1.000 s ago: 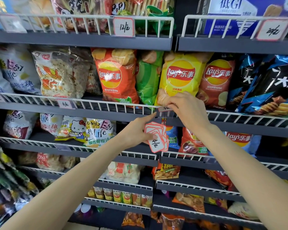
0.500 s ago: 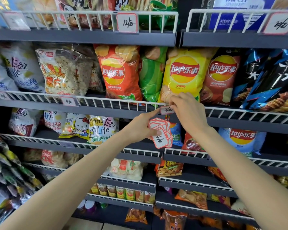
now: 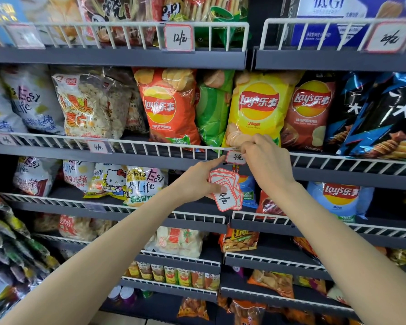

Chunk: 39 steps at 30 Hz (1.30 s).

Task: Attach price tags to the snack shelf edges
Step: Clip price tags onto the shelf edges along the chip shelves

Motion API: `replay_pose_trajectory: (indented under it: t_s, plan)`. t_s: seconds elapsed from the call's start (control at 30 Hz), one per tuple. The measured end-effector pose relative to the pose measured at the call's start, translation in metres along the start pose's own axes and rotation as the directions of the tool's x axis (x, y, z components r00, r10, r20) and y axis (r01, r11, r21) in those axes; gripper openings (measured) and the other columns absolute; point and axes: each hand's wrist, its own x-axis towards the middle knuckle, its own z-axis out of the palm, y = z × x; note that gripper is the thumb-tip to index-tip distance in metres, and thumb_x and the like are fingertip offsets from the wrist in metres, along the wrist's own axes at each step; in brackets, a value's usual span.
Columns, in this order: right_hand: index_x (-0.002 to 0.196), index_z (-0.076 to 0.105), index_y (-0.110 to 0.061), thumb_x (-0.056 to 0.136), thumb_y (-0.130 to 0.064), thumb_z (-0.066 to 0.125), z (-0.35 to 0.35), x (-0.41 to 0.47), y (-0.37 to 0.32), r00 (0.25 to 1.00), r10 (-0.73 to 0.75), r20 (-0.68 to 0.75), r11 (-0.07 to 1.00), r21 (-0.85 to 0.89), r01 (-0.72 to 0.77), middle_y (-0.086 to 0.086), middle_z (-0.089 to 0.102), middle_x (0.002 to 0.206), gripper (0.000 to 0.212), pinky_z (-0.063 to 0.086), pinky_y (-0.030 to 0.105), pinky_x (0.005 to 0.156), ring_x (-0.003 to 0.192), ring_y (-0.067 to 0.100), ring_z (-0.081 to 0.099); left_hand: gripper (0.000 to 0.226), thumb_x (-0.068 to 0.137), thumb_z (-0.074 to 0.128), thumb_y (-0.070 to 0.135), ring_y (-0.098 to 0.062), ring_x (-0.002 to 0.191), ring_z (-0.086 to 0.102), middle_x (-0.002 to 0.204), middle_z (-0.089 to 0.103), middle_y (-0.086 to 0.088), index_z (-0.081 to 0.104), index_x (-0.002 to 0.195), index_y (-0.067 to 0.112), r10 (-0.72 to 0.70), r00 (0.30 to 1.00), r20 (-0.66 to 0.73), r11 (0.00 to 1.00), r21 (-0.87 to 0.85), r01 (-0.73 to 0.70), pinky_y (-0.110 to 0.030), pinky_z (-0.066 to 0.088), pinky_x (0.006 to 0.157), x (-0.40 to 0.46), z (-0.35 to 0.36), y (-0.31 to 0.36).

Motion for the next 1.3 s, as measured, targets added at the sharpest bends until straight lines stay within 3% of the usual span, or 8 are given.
replay_pose_trajectory:
  t_s: [0.27,0.5,0.67,0.83,1.0,1.17,1.23,1.3]
  plan:
    - [0.117,0.056,-0.010,0.085,0.001,0.052,-0.001,0.000,-0.004,0.997,-0.075,-0.018,0.996,-0.057,0.074,0.009,0.056,0.110,0.033,0.014,0.025,0.044,0.098,0.026,0.052,0.081,0.083,0.068,0.014,-0.023,0.095,0.067,0.106,0.068,-0.008,0.021,0.147,0.026,-0.010,1.000,0.002,1.000,-0.012,0.010,-0.044,0.052,0.091,0.003,0.000,-0.001]
    - [0.113,0.060,-0.008,0.080,0.003,0.058,-0.004,0.004,-0.004,0.994,-0.112,-0.006,0.982,-0.151,0.110,0.009,0.059,0.100,0.035,0.014,0.023,0.042,0.089,0.026,0.056,0.080,0.083,0.068,0.010,-0.024,0.099,0.066,0.114,0.066,-0.010,0.022,0.148,0.021,-0.017,1.000,0.004,0.998,-0.063,0.017,-0.043,0.051,0.093,0.004,-0.002,0.004]
    - [0.077,0.072,-0.010,0.043,0.002,0.085,-0.007,0.004,-0.004,0.986,-0.163,-0.025,0.965,-0.211,0.155,0.004,0.059,0.064,0.038,0.021,0.016,0.039,0.046,0.018,0.056,0.080,0.083,0.066,0.004,-0.023,0.099,0.066,0.125,0.059,-0.007,0.021,0.148,0.019,-0.034,0.999,0.021,0.987,-0.153,0.037,-0.040,0.054,0.088,0.003,-0.001,0.007]
    - [0.084,0.072,-0.014,0.043,0.001,0.086,-0.008,0.003,-0.002,0.984,-0.172,-0.041,0.968,-0.193,0.161,0.003,0.064,0.068,0.046,0.020,0.015,0.039,0.042,0.018,0.056,0.082,0.083,0.067,0.006,-0.024,0.102,0.064,0.122,0.060,-0.007,0.020,0.149,0.018,-0.045,0.999,0.006,0.987,-0.156,0.046,-0.042,0.052,0.093,0.004,0.000,0.009]
    - [0.083,0.071,-0.011,0.048,0.004,0.082,-0.005,0.003,0.001,0.987,-0.155,-0.047,0.985,-0.085,0.150,0.006,0.061,0.070,0.040,0.024,0.017,0.039,0.047,0.022,0.057,0.082,0.083,0.067,0.005,-0.025,0.103,0.064,0.119,0.062,-0.008,0.019,0.148,0.017,-0.053,0.999,-0.002,0.988,-0.148,0.052,-0.042,0.052,0.092,0.004,0.002,0.009]
    - [0.117,0.063,-0.022,0.094,-0.022,0.052,-0.007,-0.002,0.007,0.999,-0.026,-0.037,0.979,0.203,0.033,-0.003,0.062,0.116,0.026,0.038,0.025,0.062,0.093,0.022,0.062,0.068,0.083,0.067,0.009,-0.021,0.105,0.063,0.119,0.063,-0.008,0.035,0.143,0.015,-0.027,0.981,-0.194,0.987,-0.160,-0.004,-0.041,0.054,0.090,0.005,0.006,0.009]
    - [0.114,0.065,-0.022,0.094,-0.027,0.051,-0.010,-0.007,0.012,0.996,0.071,-0.059,0.913,0.407,-0.041,-0.004,0.064,0.112,0.024,0.037,0.025,0.066,0.096,0.018,0.060,0.053,0.083,0.067,0.009,-0.021,0.103,0.063,0.113,0.065,-0.008,0.049,0.132,0.014,-0.023,0.947,-0.322,0.976,-0.212,-0.048,-0.041,0.054,0.088,0.004,0.010,0.014]
    - [0.105,0.069,-0.019,0.093,-0.026,0.054,-0.014,-0.010,0.017,0.988,0.154,-0.022,0.748,0.656,-0.102,-0.003,0.068,0.102,0.020,0.042,0.025,0.068,0.087,0.014,0.061,0.036,0.083,0.067,0.010,-0.022,0.099,0.065,0.105,0.067,-0.007,0.057,0.117,0.015,-0.017,0.910,-0.415,0.965,-0.245,-0.094,-0.044,0.055,0.086,0.002,0.013,0.019]
